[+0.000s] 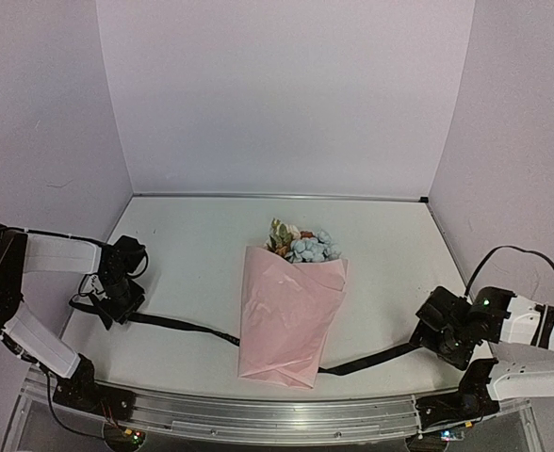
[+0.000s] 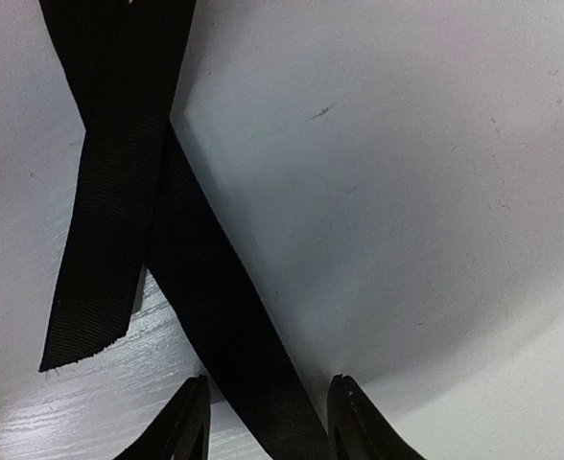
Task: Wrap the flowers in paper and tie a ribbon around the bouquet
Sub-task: Pick up the left side of the ribbon at the center of the board, then pick up the right side of the ribbon from the center of the board.
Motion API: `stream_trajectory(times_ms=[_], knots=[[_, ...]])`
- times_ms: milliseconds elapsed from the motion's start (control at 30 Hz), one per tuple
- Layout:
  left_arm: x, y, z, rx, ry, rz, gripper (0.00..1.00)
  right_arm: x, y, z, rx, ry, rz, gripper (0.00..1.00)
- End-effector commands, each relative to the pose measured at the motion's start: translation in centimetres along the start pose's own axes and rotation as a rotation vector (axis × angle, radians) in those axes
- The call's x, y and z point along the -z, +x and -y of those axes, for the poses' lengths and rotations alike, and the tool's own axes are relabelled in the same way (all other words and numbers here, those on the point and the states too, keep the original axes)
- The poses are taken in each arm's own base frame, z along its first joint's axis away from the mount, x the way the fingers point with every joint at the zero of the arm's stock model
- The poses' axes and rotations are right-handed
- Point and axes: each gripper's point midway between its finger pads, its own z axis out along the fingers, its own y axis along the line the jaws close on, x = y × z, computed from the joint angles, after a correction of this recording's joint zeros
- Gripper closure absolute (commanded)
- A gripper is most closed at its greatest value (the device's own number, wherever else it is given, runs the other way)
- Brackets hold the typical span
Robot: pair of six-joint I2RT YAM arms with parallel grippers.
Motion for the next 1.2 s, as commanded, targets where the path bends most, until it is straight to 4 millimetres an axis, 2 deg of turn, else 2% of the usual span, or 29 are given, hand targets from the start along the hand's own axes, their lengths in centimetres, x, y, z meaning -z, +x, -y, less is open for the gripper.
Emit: stream_trajectory(times_ms=[0,133,433,667,933,1167], knots=[[-0.9,0.4,0.4,-0.036,-0.01,-0.028,0.75,0.3,-0.2,0.1,-0.019,0.024,0.0,0.02],[-1.0,0.5,0.9,-0.08,0.023,-0.034,0.99,0.2,-0.1,0.0,-0.046,0.032,-0.01,0.02],[2.4,-2.0,3.7,-0.173,0.161,0.09,1.0,0.2,-1.5,-0.1,-0.181,0.077,0.07,0.02],[4.0,-3.0,4.2,-0.207,0.227,0.151,1.0,-0.1,-2.9,-0.8,-0.305,0.093,0.154,0.02],[4.0,-2.7,4.5,-0.218,0.271,0.15,1.0,-1.8,-1.7,-0.1,-0.418,0.153,0.141,0.06],[3.7,-2.5,5.0,-0.224,0.288,0.14,1.0,-2.9,-1.1,1.2,-0.457,0.204,0.156,0.18]])
